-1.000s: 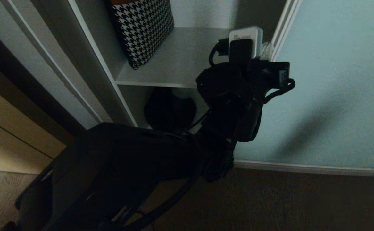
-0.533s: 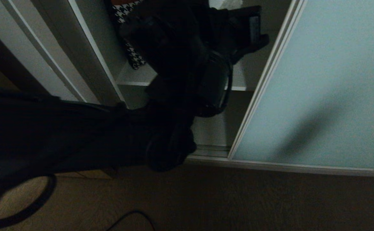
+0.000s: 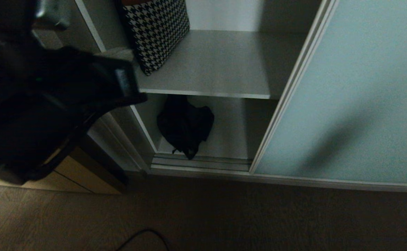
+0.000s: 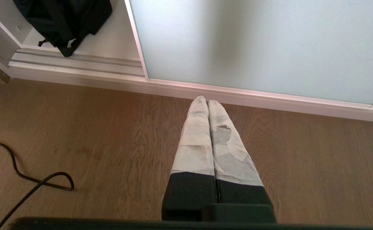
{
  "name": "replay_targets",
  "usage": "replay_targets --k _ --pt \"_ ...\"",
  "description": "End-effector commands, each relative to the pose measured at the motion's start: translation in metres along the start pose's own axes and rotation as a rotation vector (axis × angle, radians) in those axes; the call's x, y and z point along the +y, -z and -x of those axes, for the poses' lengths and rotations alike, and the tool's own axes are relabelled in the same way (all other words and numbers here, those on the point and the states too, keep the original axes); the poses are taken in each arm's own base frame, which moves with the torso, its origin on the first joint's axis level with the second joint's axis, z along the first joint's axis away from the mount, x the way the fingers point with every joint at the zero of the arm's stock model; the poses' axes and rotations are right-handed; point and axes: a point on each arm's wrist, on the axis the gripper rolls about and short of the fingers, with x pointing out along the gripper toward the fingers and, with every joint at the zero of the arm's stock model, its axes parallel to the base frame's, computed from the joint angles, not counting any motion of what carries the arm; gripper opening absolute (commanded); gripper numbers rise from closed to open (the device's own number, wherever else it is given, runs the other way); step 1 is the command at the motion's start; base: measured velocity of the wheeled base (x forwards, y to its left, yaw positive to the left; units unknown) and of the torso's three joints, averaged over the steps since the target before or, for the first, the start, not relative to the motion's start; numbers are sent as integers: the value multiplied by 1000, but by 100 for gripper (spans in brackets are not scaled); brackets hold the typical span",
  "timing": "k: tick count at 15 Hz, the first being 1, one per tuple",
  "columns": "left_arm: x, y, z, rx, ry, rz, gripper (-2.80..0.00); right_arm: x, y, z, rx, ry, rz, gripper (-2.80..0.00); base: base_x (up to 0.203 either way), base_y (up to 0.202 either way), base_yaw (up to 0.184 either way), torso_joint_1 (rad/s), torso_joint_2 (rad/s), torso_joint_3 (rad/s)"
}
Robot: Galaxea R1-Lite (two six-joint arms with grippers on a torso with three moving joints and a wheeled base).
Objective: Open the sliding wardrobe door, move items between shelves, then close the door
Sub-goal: Open the door
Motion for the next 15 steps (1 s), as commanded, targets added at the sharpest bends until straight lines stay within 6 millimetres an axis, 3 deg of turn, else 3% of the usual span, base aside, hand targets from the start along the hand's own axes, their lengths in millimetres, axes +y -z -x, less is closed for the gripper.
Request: replay_targets --k 1,4,8,13,15 --pt "49 -3 57 -32 -111 -11 -280 0 0 0 3 0 0 -280 0 0 0 0 0 0" --pt "87 33 122 32 -311 -86 -280 0 0 0 1 0 0 -280 0 0 0 0 0 0" --pt "98 71 194 74 -474 -130 -280 0 0 0 1 0 0 -280 0 0 0 0 0 0" --pt "91 128 240 281 -504 -84 -280 0 0 0 2 0 0 -280 0 0 0 0 0 0" --pt "86 149 243 336 -352 -10 -280 0 0 0 2 -1 0 -280 0 0 0 0 0 0"
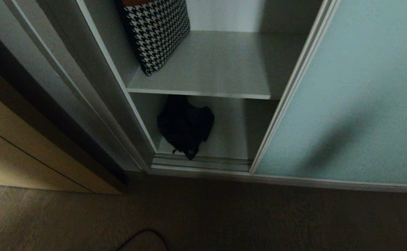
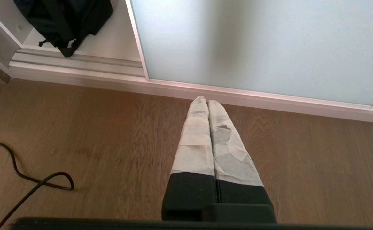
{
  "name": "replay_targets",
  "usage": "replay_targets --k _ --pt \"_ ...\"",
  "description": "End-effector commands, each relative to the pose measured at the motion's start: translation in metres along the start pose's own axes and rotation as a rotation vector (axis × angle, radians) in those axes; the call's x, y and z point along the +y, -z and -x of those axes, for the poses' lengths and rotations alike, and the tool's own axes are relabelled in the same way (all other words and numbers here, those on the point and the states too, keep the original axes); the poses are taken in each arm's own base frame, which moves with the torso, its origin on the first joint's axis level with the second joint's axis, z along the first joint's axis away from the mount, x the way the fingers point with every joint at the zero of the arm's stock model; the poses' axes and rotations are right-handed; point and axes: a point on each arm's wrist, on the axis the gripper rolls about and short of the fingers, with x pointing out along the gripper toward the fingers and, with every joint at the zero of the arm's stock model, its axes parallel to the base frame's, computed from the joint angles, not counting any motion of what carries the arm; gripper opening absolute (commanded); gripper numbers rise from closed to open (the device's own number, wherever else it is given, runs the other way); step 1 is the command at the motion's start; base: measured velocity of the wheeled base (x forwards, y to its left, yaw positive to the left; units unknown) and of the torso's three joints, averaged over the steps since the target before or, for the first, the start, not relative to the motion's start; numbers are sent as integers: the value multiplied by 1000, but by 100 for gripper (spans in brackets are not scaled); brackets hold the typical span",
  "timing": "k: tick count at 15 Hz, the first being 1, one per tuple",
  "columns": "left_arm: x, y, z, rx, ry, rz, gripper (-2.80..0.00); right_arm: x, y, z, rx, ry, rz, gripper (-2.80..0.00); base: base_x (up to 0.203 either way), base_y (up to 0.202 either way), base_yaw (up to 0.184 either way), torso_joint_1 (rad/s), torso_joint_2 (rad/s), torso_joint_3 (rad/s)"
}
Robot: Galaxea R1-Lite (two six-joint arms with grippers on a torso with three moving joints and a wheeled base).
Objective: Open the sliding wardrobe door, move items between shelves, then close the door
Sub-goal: Open the door
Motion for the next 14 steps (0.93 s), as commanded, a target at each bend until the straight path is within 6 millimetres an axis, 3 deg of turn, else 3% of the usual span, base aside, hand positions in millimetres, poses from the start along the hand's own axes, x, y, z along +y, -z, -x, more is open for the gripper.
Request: replay_targets --k 1,4,7,11,13,14 --pt "-3 9 3 -5 126 35 -280 0 0 0 1 -1 0 -280 0 0 0 0 0 0" --pt "-5 17 4 65 239 54 -280 0 0 0 0 0 0 -280 0 0 0 0 0 0" --pt "-1 17 3 74 14 94 -280 0 0 0 0 -1 0 -280 0 0 0 0 0 0" --pt "4 18 15 -27 -122 75 -280 0 0 0 0 0 0 -280 0 0 0 0 0 0" --pt "4 23 25 -65 -43 50 -280 0 0 0 1 -1 0 -280 0 0 0 0 0 0" --pt "2 28 29 -49 89 30 -280 0 0 0 0 0 0 -280 0 0 0 0 0 0"
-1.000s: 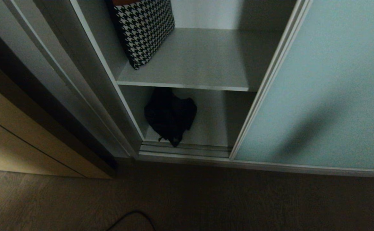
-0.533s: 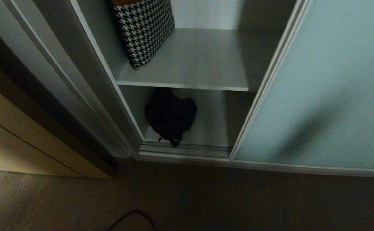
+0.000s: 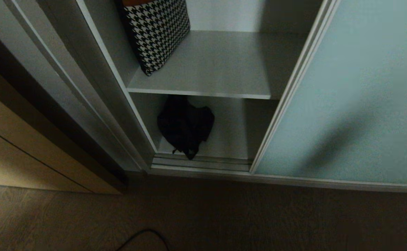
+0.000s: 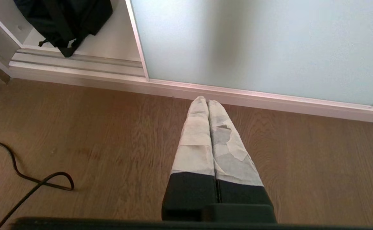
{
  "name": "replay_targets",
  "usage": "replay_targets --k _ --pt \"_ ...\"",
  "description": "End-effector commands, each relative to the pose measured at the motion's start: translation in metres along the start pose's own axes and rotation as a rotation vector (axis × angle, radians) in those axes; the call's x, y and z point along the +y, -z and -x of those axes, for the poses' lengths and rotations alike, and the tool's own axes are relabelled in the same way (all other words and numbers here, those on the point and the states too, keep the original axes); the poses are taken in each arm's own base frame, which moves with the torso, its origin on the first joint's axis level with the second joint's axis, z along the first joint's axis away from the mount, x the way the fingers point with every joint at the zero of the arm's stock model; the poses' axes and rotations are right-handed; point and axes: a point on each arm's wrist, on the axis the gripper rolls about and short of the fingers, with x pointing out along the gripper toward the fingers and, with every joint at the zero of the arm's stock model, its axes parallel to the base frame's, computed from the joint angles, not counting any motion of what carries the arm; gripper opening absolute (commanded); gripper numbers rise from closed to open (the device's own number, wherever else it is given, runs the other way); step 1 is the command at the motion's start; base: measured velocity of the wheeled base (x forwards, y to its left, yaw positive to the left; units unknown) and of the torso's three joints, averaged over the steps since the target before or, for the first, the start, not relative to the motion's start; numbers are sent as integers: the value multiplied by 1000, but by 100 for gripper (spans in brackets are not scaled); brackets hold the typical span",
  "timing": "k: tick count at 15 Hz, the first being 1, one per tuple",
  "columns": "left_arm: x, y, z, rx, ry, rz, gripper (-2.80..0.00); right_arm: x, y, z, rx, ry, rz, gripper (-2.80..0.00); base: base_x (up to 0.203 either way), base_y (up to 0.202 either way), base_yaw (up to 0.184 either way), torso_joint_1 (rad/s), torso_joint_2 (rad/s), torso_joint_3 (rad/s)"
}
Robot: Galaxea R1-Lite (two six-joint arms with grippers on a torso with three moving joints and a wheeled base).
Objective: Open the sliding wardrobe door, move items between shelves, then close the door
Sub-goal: Open the door
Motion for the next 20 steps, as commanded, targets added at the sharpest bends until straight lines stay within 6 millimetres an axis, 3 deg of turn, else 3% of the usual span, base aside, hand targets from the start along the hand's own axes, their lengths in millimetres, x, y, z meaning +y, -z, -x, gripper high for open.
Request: replay_targets --k 1,3,15,20 --pt "-3 5 8 -22 185 -5 -280 0 0 0 0 0 0 -280 0 0 0 0 0 0" --pt "-5 14 7 20 267 -49 -280 0 0 0 1 -1 0 -280 0 0 0 0 0 0" --pt "-5 13 7 13 251 18 -280 0 -4 1 -25 -9 31 -280 0 0 0 0 0 0" --pt "-5 13 7 14 249 19 -280 5 -90 41 -216 -213 -17 -280 0 0 0 0 0 0"
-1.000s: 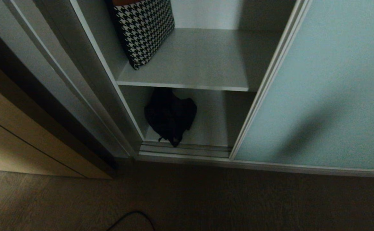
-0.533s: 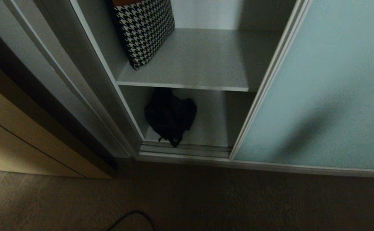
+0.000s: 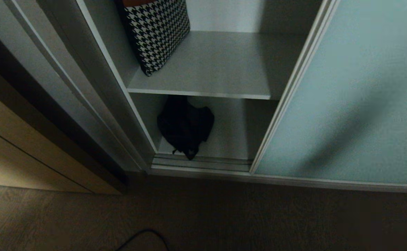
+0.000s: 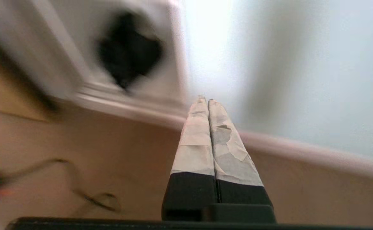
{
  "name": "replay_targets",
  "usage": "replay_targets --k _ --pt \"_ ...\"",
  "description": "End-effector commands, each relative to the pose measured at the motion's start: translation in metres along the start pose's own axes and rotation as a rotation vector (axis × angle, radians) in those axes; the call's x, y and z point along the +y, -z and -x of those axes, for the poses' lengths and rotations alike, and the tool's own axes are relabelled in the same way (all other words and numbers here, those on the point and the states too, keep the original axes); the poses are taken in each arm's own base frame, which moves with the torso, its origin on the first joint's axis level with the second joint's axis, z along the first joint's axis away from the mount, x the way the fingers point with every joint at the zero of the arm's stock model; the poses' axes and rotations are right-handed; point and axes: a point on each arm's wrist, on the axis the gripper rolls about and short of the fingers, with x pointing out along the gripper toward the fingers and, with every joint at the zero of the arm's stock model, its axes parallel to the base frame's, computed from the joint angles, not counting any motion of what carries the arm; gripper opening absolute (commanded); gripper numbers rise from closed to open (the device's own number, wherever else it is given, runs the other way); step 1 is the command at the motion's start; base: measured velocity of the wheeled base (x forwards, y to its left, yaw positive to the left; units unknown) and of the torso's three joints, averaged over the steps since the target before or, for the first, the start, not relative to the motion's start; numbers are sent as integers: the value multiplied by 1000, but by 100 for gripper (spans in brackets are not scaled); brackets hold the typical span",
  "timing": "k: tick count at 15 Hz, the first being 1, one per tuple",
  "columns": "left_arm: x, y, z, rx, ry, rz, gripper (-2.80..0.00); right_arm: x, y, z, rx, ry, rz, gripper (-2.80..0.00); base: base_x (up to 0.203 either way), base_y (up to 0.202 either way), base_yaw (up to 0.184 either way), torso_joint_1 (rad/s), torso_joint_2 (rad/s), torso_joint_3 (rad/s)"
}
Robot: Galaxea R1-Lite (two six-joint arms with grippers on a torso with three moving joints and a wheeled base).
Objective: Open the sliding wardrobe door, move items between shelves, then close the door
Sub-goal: Open the door
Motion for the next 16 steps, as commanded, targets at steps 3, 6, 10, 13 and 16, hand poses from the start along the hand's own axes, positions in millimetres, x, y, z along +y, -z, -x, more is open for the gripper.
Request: replay_targets --k 3,6,10,13,16 --pt "0 0 0 3 0 -1 -280 6 -75 -6 -13 -186 -99 -280 0 0 0 0 0 0" --pt "0 0 0 3 1 0 -280 4 -109 -41 67 -322 -217 -280 0 0 0 0 0 0" --pt "0 0 0 3 -1 0 -280 1 -126 -79 86 -532 -240 -280 0 0 0 0 0 0" --pt "0 0 0 2 0 0 -280 -1 -126 -100 137 -608 -261 -280 0 0 0 0 0 0" --pt "0 0 0 3 -1 0 -280 -5 -126 -127 159 -670 -284 -280 0 0 0 0 0 0"
